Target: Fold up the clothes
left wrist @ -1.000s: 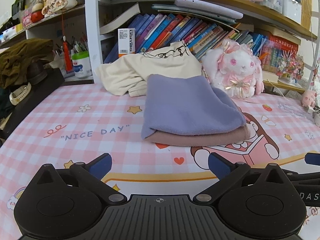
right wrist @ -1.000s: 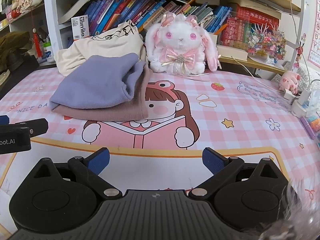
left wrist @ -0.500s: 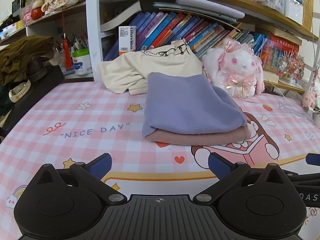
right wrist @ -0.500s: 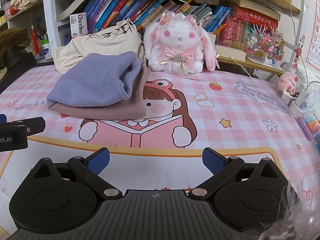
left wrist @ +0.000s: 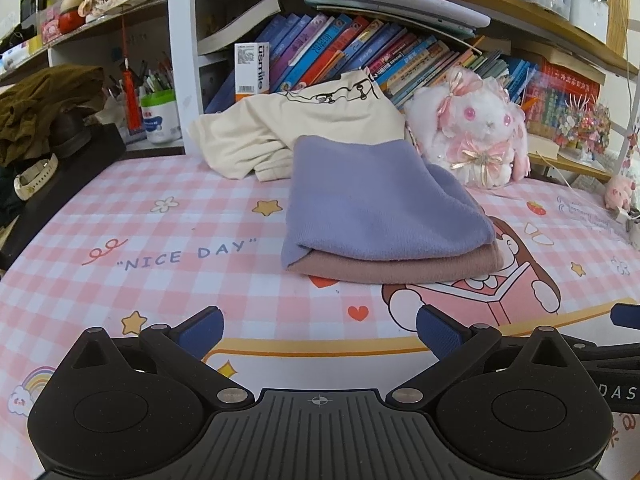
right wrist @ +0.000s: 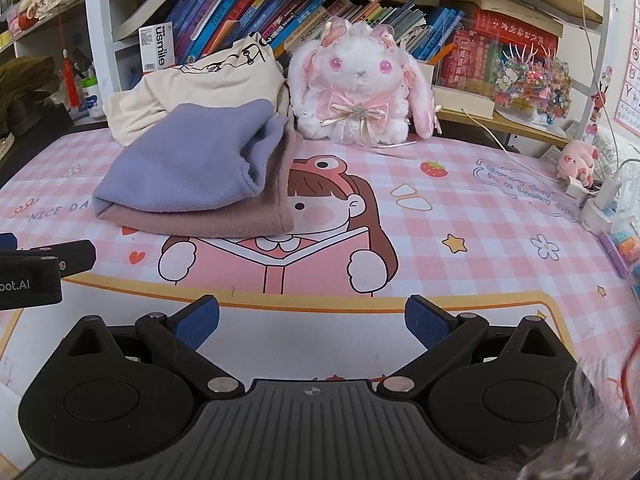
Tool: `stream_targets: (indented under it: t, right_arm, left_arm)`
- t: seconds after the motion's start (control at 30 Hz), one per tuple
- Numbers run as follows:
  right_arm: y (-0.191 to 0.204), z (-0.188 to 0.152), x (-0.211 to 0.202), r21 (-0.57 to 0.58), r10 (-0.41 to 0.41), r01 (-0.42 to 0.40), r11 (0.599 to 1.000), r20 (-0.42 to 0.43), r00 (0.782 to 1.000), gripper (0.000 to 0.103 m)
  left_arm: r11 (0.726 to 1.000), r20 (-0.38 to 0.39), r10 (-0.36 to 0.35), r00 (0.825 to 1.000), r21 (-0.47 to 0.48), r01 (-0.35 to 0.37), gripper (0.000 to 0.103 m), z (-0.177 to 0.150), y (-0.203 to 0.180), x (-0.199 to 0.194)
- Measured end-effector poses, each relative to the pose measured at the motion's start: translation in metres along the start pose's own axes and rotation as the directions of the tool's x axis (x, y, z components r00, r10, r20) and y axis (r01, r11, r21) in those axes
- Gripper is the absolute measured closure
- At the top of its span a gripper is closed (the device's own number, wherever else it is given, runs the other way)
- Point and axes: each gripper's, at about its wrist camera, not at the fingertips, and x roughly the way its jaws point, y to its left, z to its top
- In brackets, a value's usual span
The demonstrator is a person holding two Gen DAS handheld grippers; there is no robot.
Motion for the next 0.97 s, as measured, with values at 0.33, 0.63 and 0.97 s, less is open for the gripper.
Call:
stream_targets:
  t: [0.33, 0.63, 0.97]
  right_arm:
    - [0.0006, -0.0014, 0.0014, 0.001, 0.006, -0.006, 1.0, -0.012, 1.0, 0.003]
    - [0.0014, -0.0042, 0.0021, 0.004, 0.011, -0.011, 1.0, -0.023, 1.0, 0.003]
    - [0.0044, -0.0068, 0.0048, -0.004, 0.013, -0.013, 1.0, -0.042, 0.999, 0.003]
  left_arm:
    - [1.0, -0.006, 0.004, 1.0, -0.003, -0.004, 0.0, -0.001, 0.001, 0.0002]
    - [1.0, -0.01, 0.0, 1.0, -0.018, 0.0, 0.0, -0.0036, 0.0032, -0.0002]
    - [1.0, -0.013, -0.009, 1.0, -0.025, 0.008, 0.0, -0.006, 0.0055, -0.0007]
